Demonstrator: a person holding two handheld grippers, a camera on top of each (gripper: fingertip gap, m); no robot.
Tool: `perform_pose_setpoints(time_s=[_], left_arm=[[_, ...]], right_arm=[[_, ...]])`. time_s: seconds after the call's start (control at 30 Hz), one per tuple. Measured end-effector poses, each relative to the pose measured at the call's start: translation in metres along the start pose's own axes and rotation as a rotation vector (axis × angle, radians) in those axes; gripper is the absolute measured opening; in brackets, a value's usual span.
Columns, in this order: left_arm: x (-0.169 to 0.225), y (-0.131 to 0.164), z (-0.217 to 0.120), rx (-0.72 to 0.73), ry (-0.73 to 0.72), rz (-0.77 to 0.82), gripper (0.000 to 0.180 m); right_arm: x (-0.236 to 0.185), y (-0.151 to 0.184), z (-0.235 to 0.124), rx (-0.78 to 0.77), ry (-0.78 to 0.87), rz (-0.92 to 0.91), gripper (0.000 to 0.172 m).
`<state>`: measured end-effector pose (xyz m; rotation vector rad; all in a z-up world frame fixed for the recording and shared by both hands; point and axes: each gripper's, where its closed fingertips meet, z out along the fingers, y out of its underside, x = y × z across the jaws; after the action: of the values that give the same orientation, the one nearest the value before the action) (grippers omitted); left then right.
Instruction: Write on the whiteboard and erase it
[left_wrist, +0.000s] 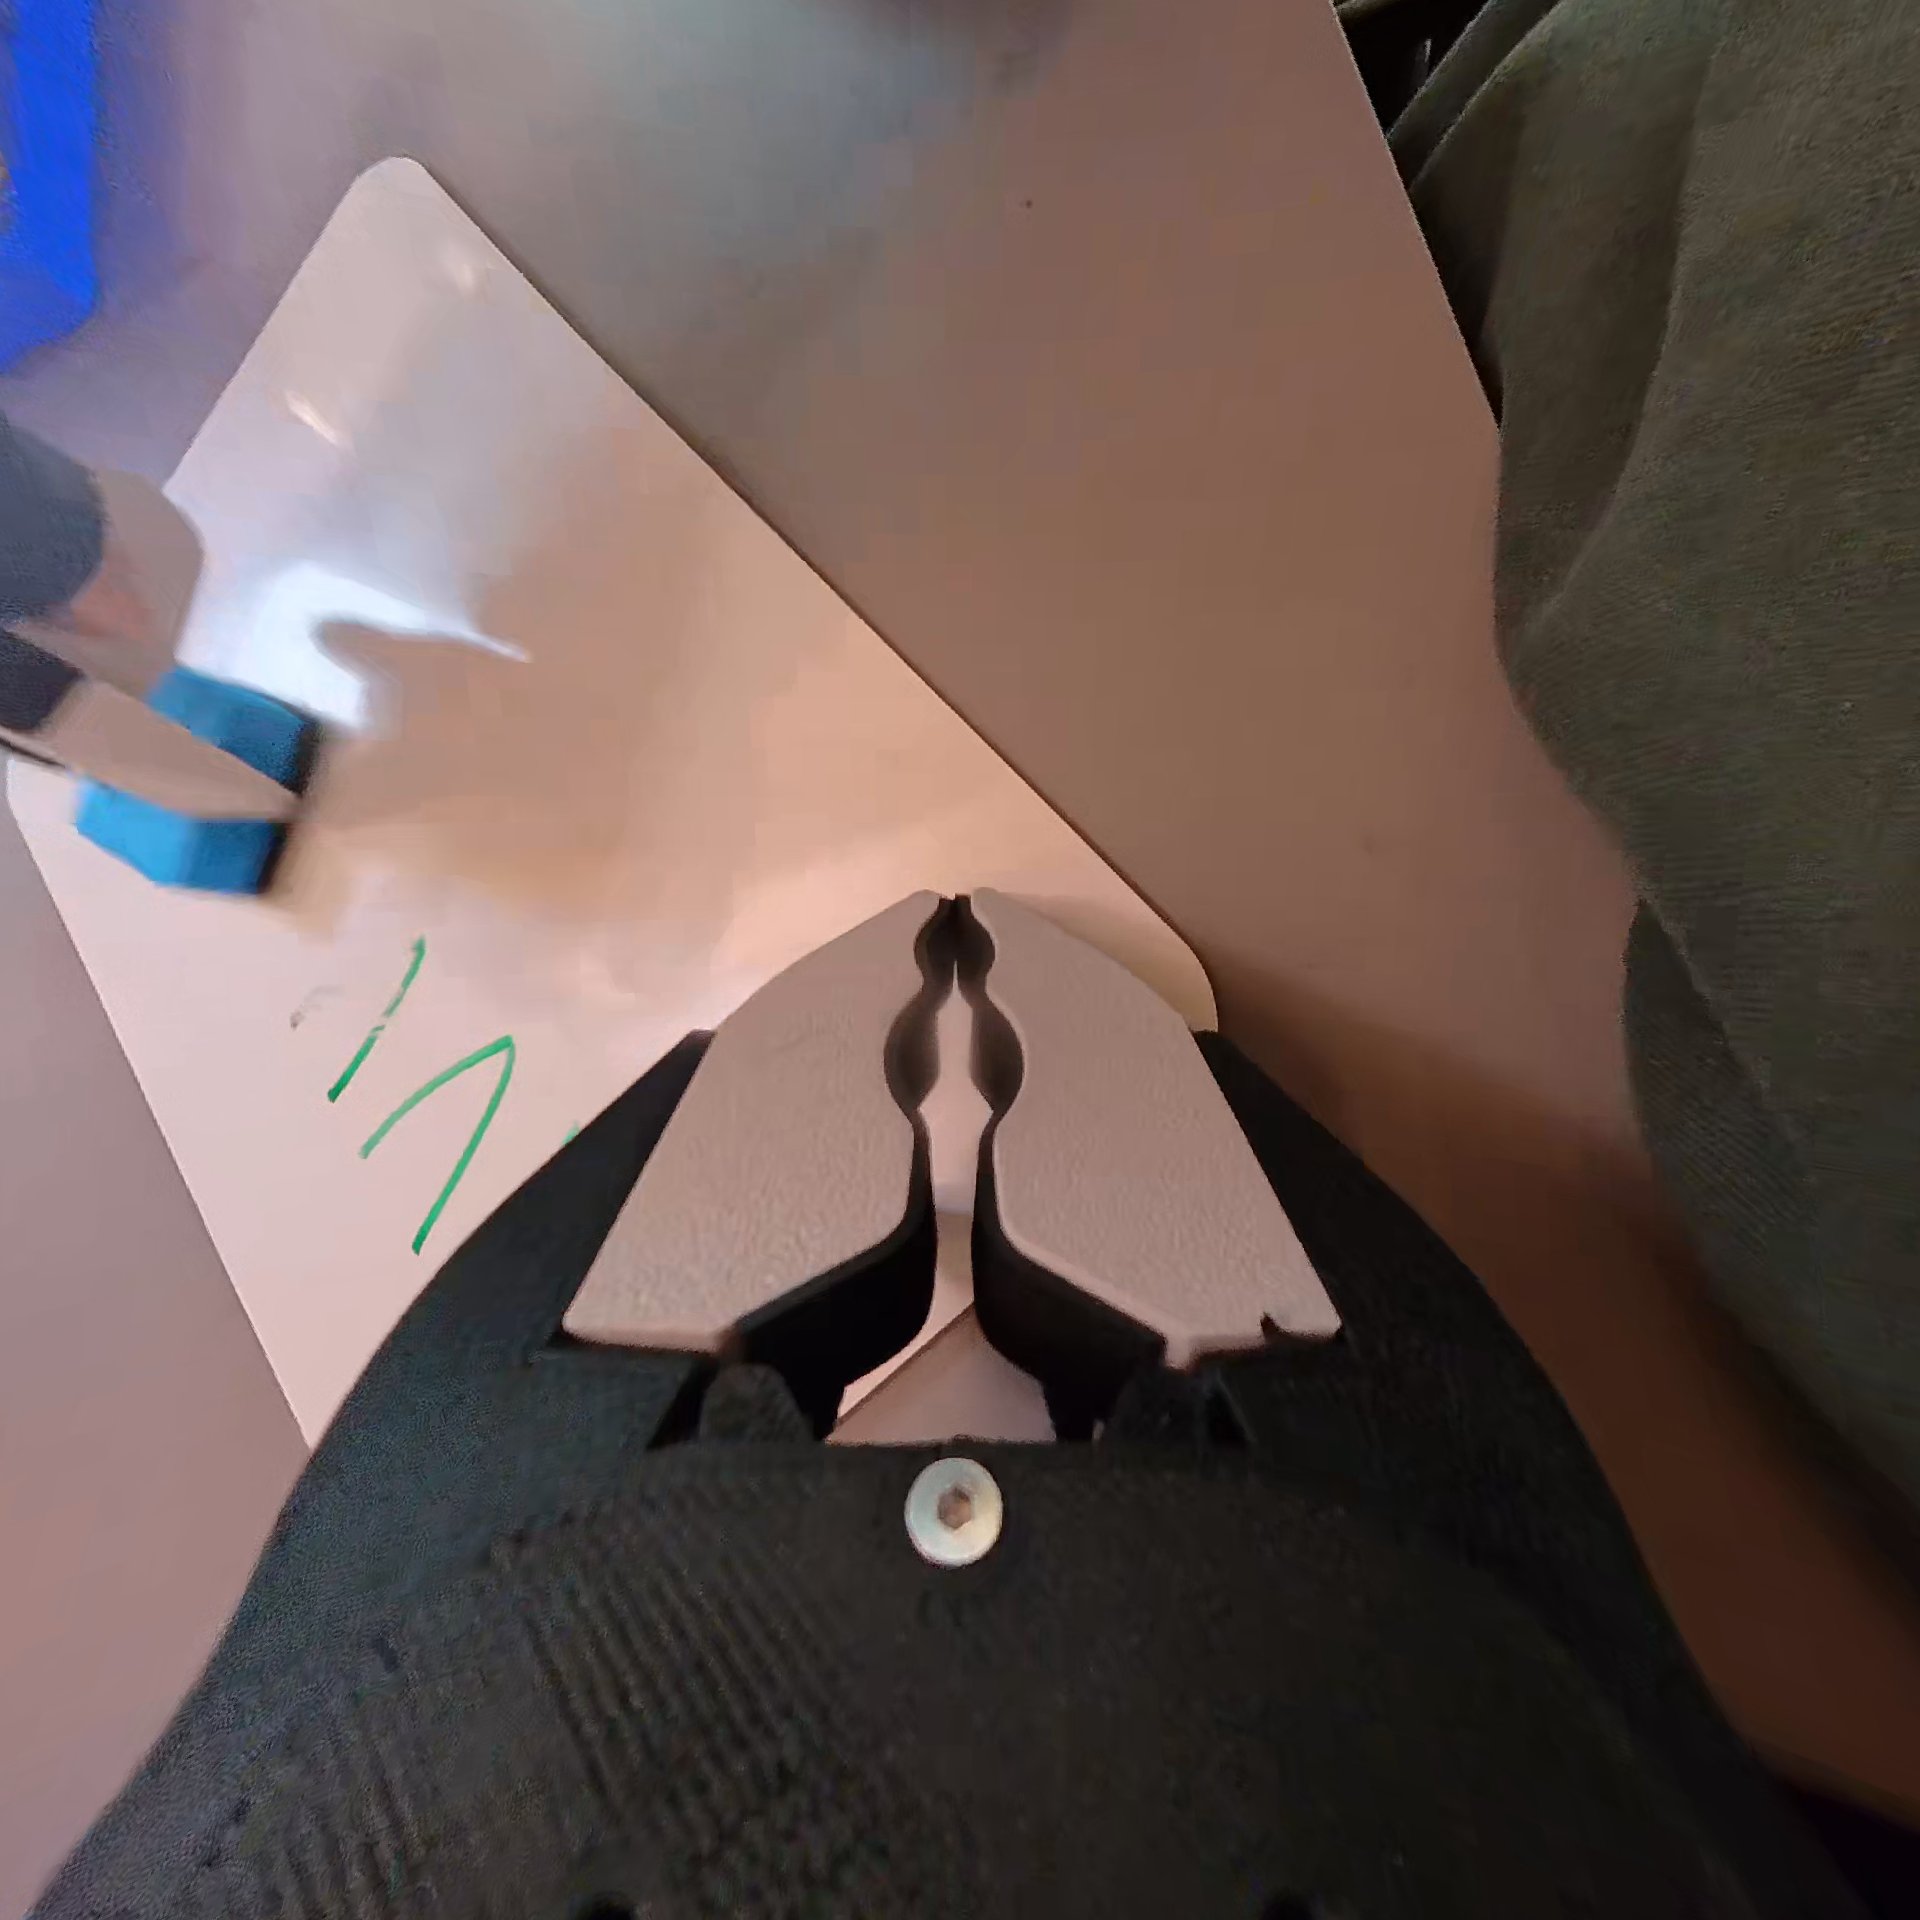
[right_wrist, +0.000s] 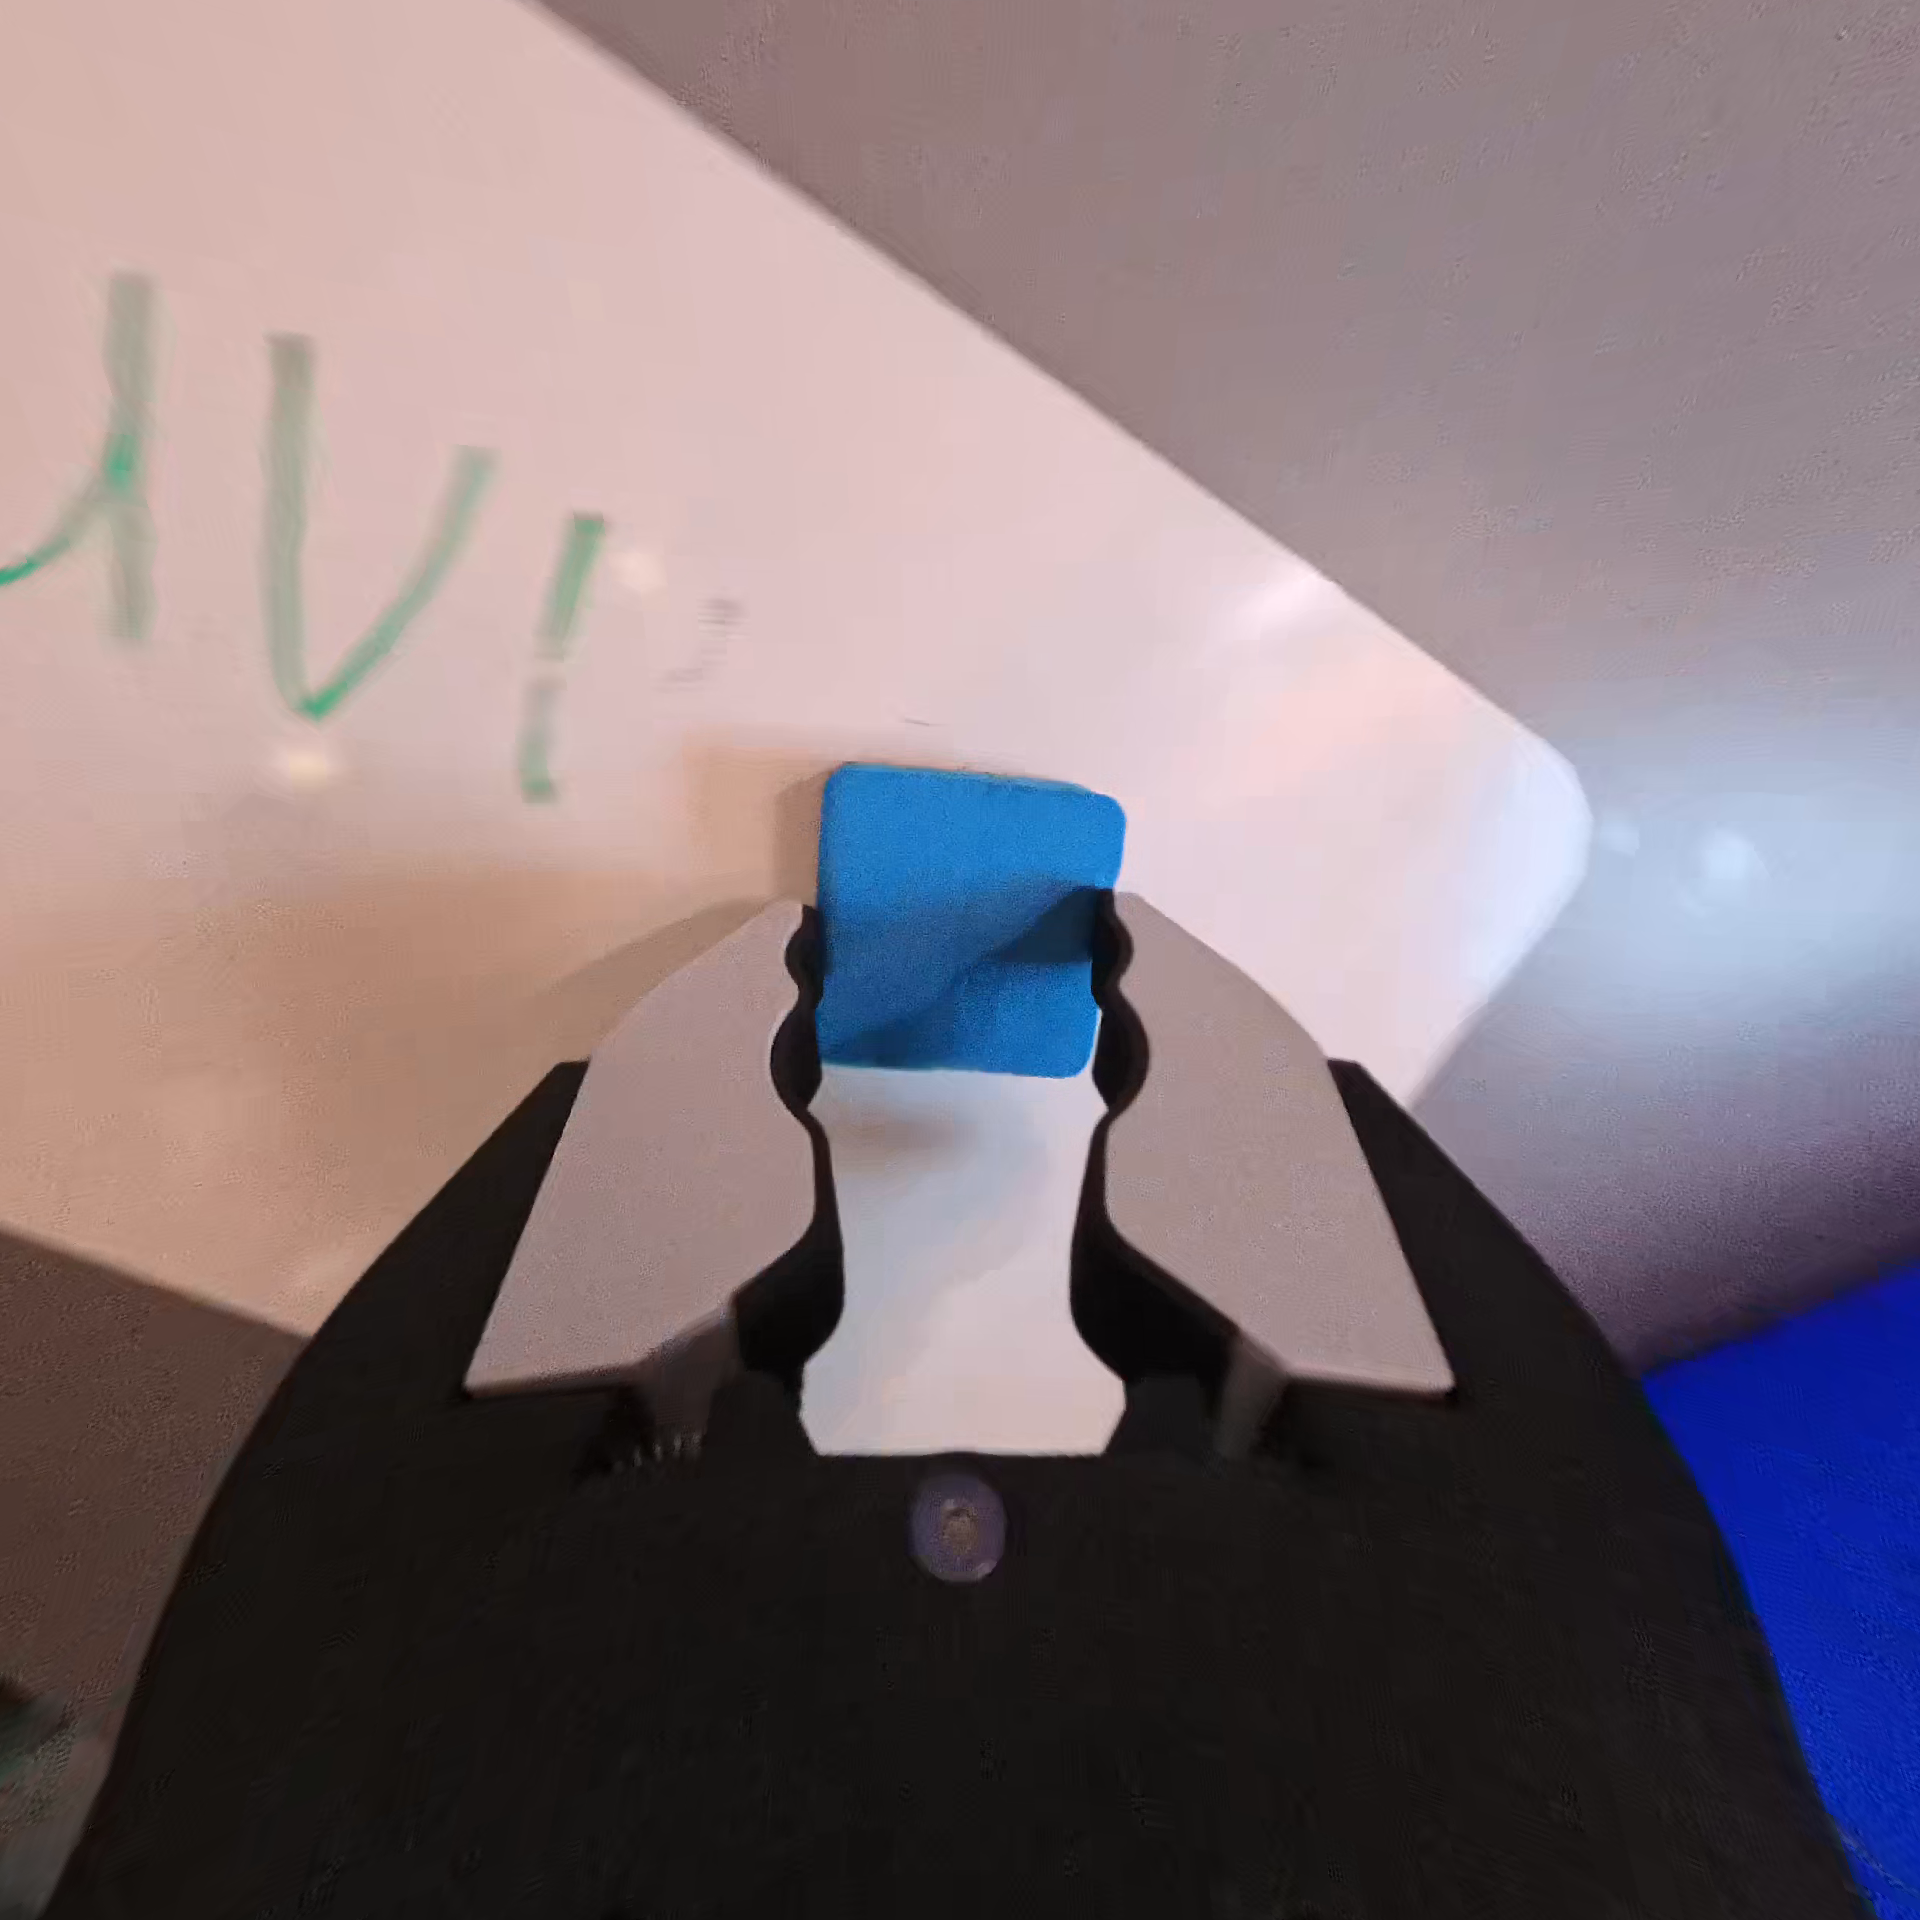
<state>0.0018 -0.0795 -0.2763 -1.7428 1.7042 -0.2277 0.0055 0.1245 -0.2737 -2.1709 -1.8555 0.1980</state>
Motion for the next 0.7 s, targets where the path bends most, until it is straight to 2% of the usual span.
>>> perform_pose_setpoints(time_s=[0.07, 0.13, 0.17, 0.23, 0.3, 0.33, 0.4, 0.47, 0.53, 0.6, 0.7], left_arm=[[0.0, 0.0, 0.0, 0.014, 0.026, -0.017, 0.0], [0.0, 0.001, 0.0, 0.015, 0.037, -0.025, 0.0], [0.0, 0.001, -0.001, 0.011, 0.028, -0.021, 0.001], [0.0, 0.002, -0.002, -0.004, 0.008, -0.006, 0.001], [0.0, 0.004, -0.003, -0.022, -0.014, 0.006, 0.001], [-0.001, 0.005, -0.004, -0.026, -0.02, 0.007, 0.001], [-0.001, 0.006, -0.004, -0.031, -0.016, -0.003, 0.001], [-0.001, 0.006, -0.004, -0.029, -0.008, -0.013, 0.001], [-0.001, 0.004, -0.003, -0.031, -0.009, -0.013, 0.001], [0.0, 0.004, -0.003, -0.039, -0.021, -0.012, 0.001], [0.0, 0.006, -0.004, -0.044, -0.033, -0.009, 0.001]], right_arm=[[-0.071, -0.017, 0.0, -0.001, -0.055, -0.212, 0.051], [-0.104, -0.035, 0.002, 0.013, -0.038, -0.339, 0.051], [-0.101, -0.042, 0.004, 0.017, -0.047, -0.32, 0.051], [-0.051, -0.048, 0.01, 0.025, 0.002, -0.161, 0.051], [0.0, -0.033, 0.01, 0.019, 0.033, 0.009, 0.051], [0.006, -0.024, 0.008, 0.012, 0.027, 0.041, 0.05], [-0.027, -0.014, 0.002, -0.011, -0.013, -0.093, 0.051], [-0.087, -0.019, -0.001, -0.003, -0.079, -0.269, 0.051], [-0.119, -0.03, 0.0, 0.004, -0.079, -0.389, 0.051], [-0.097, -0.036, 0.004, 0.016, -0.074, -0.328, 0.051], [-0.014, -0.022, 0.006, 0.043, 0.005, -0.031, 0.051]])
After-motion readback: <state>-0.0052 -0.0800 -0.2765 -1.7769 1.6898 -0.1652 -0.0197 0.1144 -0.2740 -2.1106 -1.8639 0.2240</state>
